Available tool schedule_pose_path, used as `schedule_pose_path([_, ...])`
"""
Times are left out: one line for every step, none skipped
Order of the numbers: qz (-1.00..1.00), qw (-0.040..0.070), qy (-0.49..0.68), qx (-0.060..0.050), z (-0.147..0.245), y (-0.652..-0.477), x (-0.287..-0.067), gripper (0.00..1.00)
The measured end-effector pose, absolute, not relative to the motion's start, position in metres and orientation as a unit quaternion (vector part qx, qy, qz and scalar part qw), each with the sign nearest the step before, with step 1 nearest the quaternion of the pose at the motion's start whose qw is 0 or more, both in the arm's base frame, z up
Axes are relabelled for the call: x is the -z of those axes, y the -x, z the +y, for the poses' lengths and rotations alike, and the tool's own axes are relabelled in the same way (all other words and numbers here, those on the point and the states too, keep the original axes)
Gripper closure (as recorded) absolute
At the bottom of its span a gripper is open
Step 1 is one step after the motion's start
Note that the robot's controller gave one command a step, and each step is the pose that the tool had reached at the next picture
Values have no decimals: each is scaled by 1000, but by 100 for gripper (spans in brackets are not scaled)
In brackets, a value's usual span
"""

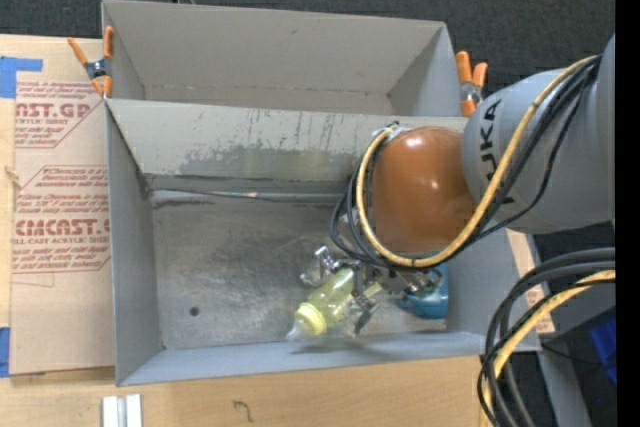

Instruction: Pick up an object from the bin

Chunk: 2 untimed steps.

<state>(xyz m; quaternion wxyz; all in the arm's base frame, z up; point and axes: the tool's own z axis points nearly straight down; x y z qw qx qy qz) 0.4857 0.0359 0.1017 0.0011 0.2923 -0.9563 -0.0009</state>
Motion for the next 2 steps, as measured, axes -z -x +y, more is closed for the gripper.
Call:
schedule_pose_path([-956, 0, -292, 1, 36, -487, -119, 100])
schedule_pose_path([-956, -2, -292, 0, 36, -487, -128, 100])
